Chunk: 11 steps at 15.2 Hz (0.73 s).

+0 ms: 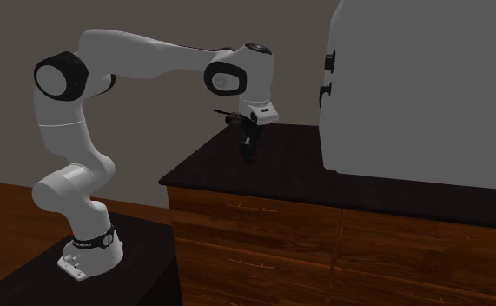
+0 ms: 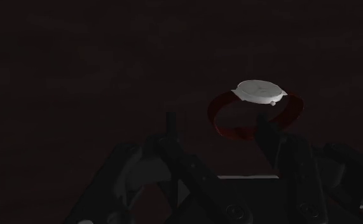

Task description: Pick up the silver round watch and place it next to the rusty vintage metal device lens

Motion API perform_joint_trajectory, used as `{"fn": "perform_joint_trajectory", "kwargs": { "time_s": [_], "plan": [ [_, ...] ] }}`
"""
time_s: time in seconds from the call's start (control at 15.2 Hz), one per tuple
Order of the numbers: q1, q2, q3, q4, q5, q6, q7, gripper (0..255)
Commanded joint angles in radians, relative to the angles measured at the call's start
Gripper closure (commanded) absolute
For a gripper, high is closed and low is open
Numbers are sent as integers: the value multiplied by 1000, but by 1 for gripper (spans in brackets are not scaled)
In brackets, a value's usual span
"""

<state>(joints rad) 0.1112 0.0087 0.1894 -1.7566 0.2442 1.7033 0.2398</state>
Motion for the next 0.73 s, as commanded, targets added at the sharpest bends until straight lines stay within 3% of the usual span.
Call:
{"fn": "perform_joint_trajectory", "kwargs": {
  "time_s": [0.0, 0.66],
  "plan": [
    [0, 0, 0, 0, 0, 0, 0, 255],
    [0, 1, 0, 27, -1, -26, 6, 255]
  ]
}}
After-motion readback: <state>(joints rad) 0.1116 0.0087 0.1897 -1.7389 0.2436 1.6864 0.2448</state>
